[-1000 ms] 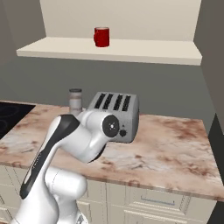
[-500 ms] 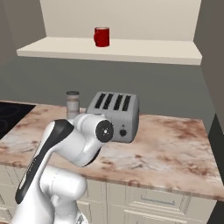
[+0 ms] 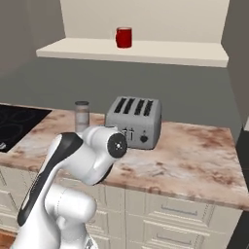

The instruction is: Take the cinnamon bottle from the cabinet and place it on the dining table, next to the plate with the cupcake. Then take the chocolate from the dining counter and place it on the cupcake plate.

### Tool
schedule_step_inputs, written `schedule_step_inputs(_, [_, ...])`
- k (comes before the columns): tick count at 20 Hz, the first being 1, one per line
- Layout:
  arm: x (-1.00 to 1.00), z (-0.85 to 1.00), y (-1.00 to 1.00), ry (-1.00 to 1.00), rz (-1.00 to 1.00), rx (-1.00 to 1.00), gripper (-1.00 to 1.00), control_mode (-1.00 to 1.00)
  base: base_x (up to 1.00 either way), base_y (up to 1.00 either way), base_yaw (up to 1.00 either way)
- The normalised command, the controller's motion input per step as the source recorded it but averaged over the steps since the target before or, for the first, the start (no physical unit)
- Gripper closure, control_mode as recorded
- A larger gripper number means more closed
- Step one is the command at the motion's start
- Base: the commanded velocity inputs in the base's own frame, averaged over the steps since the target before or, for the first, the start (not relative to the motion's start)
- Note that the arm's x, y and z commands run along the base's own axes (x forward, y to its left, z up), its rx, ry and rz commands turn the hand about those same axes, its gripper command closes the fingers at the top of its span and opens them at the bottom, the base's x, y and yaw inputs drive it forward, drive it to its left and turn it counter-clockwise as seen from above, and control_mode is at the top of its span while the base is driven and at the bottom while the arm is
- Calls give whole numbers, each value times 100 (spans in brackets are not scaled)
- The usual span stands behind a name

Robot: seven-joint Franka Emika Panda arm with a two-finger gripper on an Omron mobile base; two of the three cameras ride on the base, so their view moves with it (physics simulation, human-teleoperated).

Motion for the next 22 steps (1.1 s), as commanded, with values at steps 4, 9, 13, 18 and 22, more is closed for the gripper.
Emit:
schedule_step_inputs(4, [0,0,0,0,0,0,100,100,-44,11,71])
schedule_step_inputs(9, [0,0,0,0,0,0,100,100,-13,2,99])
schedule_step_inputs(13, [0,0,0,0,0,0,100,100,-6,0,100])
schedule_step_inputs(18, [0,0,0,0,0,0,100,100,-6,0,100])
schedule_step_inputs(22, [0,0,0,0,0,0,100,100,-6,0,100])
